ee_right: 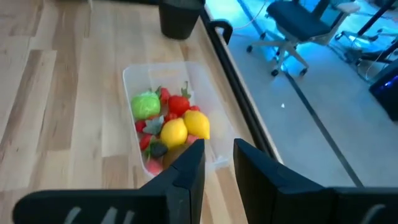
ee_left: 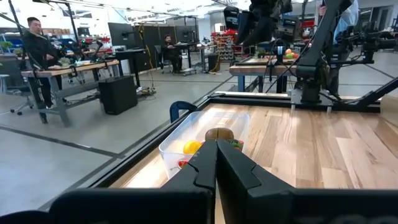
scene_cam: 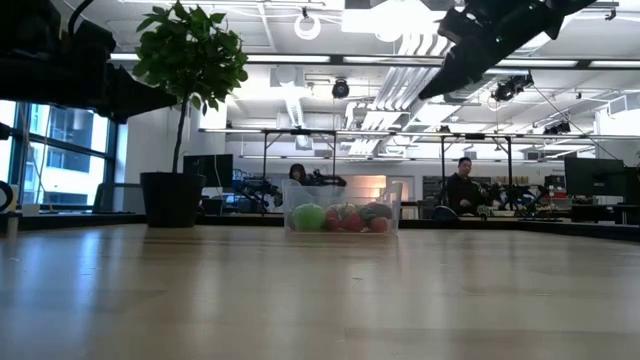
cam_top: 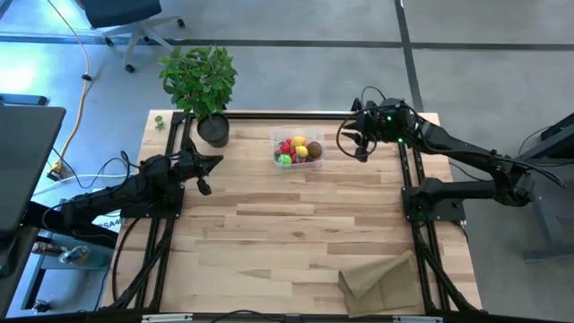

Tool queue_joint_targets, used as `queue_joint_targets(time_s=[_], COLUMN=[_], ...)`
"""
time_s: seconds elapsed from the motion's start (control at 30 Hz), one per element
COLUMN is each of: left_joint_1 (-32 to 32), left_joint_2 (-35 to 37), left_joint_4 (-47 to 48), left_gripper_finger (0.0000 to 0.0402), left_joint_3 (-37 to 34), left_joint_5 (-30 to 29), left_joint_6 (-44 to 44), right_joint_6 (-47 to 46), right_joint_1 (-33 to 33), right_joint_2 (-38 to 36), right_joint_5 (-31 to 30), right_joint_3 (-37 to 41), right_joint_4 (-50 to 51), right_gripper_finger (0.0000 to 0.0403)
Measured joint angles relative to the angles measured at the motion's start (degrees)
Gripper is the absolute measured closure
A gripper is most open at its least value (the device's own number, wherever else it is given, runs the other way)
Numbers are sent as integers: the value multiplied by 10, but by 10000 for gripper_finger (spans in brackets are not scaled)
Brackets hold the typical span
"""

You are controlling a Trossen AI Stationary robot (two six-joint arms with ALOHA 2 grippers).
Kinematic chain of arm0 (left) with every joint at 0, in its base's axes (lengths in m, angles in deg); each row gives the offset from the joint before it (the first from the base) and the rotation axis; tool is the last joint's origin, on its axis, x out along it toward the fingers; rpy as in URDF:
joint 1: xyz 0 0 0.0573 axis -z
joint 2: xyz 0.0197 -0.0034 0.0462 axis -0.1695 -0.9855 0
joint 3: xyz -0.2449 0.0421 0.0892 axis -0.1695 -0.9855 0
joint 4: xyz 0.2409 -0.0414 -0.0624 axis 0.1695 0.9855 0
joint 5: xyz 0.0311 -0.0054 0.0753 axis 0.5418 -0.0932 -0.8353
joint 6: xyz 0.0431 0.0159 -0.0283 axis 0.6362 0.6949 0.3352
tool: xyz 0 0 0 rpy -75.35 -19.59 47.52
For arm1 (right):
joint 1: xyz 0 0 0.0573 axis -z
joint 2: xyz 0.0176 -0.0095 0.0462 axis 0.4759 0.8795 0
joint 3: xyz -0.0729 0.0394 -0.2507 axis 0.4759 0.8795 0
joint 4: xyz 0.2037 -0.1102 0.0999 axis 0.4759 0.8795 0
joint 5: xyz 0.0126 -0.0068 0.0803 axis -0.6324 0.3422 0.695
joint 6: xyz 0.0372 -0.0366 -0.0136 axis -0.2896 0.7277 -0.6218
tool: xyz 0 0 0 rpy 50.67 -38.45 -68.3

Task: Pick and placing Produce into tupperware
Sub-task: Return to Home Position

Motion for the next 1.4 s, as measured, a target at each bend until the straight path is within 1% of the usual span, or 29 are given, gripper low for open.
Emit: queue_joint_targets(time_s=[0.1, 0.4, 0.43, 0.53, 0.63, 0.7, 0.73, 0.83, 1.0, 1.03, 1.1, 1.17, 1.23, 1.4], left_joint_1=[0, 0, 0, 0, 0, 0, 0, 0, 0, 0, 0, 0, 0, 0], left_joint_2=[0, 0, 0, 0, 0, 0, 0, 0, 0, 0, 0, 0, 0, 0], left_joint_4=[0, 0, 0, 0, 0, 0, 0, 0, 0, 0, 0, 0, 0, 0], left_gripper_finger=[401, 401, 401, 401, 401, 401, 401, 401, 401, 401, 401, 401, 401, 401], left_joint_3=[0, 0, 0, 0, 0, 0, 0, 0, 0, 0, 0, 0, 0, 0], left_joint_5=[0, 0, 0, 0, 0, 0, 0, 0, 0, 0, 0, 0, 0, 0], left_joint_6=[0, 0, 0, 0, 0, 0, 0, 0, 0, 0, 0, 0, 0, 0], right_joint_6=[-47, -299, -316, -336, -347, -345, -342, -317, -249, -238, -226, -217, -214, -230], right_joint_1=[-1, -1, -1, -1, 1, 6, 11, 26, 20, 14, -1, -16, -31, -58], right_joint_2=[0, 0, 0, 9, 10, 10, 9, 0, -25, -33, -53, -81, -113, -198], right_joint_5=[6, 7, 3, -3, 13, 21, 25, 31, 32, 22, -19, -66, -101, -140], right_joint_3=[0, 0, 0, 0, -3, -23, -40, -113, -241, -261, -292, -304, -301, -247], right_joint_4=[-10, -28, -34, -98, -211, -261, -270, -244, -101, -74, -27, 3, 16, 21], right_gripper_finger=[327, 327, 327, 327, 327, 329, 332, 349, 396, 399, 395, 391, 392, 401])
